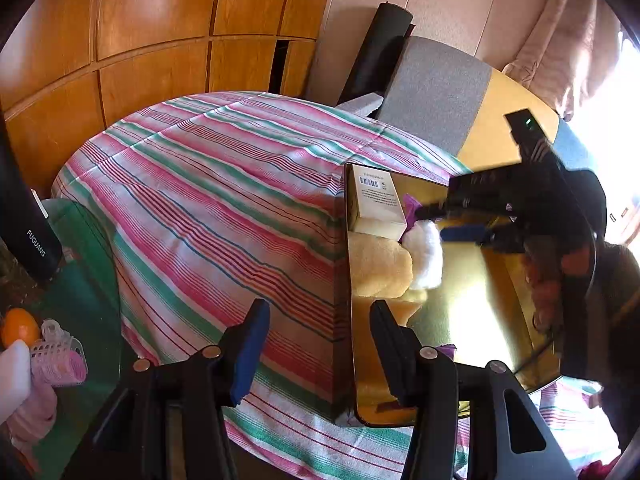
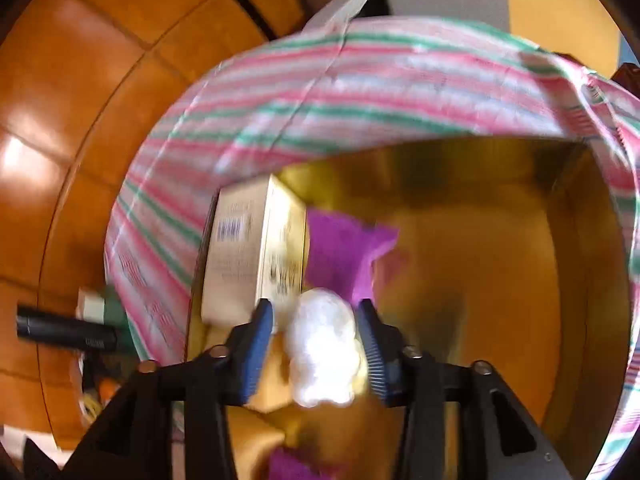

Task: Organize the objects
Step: 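Carry the clear plastic bundle into the gold tin and release it with the right gripper, then move both grippers back to the items on the cloth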

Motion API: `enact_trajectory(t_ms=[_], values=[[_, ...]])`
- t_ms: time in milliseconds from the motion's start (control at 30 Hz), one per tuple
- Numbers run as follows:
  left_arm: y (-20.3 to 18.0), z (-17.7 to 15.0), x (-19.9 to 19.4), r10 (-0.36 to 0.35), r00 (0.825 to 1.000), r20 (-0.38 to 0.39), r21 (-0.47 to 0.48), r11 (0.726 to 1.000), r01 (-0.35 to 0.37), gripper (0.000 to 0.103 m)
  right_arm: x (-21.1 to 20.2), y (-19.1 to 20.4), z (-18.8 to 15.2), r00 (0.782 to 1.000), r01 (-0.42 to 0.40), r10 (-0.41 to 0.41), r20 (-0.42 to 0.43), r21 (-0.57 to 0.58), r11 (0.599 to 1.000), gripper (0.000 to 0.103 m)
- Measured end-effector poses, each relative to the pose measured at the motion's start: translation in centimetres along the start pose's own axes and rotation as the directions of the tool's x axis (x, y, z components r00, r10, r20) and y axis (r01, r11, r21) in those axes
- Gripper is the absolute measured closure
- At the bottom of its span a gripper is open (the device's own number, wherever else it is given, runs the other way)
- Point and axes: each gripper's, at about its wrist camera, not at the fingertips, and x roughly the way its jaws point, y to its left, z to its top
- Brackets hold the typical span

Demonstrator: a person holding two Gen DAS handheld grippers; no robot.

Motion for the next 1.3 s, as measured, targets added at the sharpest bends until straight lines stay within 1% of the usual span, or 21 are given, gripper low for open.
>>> enact_trajectory(t_ms=[167,267,400,533,733,900,1100,1300], values=[[-0.3,0.3,0.0,0.006,1.0,0.018,0.005,1.0,-0.006,0.05,-2.7,-0.6,-1.5,0.999,0.002,-0.001,0.053,-0.02,1.0,0.057],[-0.8,0.4,-0.2,0.01,1.0,0.026,0.022,1.0,-0.011,0.05,-4.5,-0.7,-3.3,0.995,0.054,-0.047,0.086,-0.075,0.996,0.057],[-1.5,0.3,-0.7,0.004,0.999,0.035,0.043,0.999,-0.005,0.048,-6.7,-1.0,-5.9,0.987,0.108,-0.094,0.128,-0.107,0.988,0.057],[-2.5,0.2,-1.4,-0.001,0.999,0.046,0.07,0.998,-0.002,0.048,-8.5,-1.6,-8.2,0.977,0.151,-0.131,0.166,-0.119,0.981,0.057],[-4.3,-0.1,-2.4,-0.013,0.998,0.063,0.119,0.993,0.005,0.045,-11.0,-2.9,-10.7,0.958,0.209,-0.177,0.227,-0.124,0.97,0.057],[-5.6,-0.3,-2.9,-0.026,0.998,0.065,0.153,0.988,0.016,0.045,-13.2,-5.1,-12.3,0.944,0.234,-0.204,0.26,-0.09,0.968,0.057],[-7.2,-0.6,-3.2,-0.044,0.997,0.062,0.197,0.98,0.031,0.045,-16.1,-9.6,-13.8,0.925,0.264,-0.255,0.281,0.006,0.965,0.057],[-9.2,-0.9,-3.2,-0.074,0.996,0.051,0.242,0.969,0.059,0.045,-20.2,-15.7,-15.7,0.887,0.32,-0.349,0.302,0.142,0.937,0.057]])
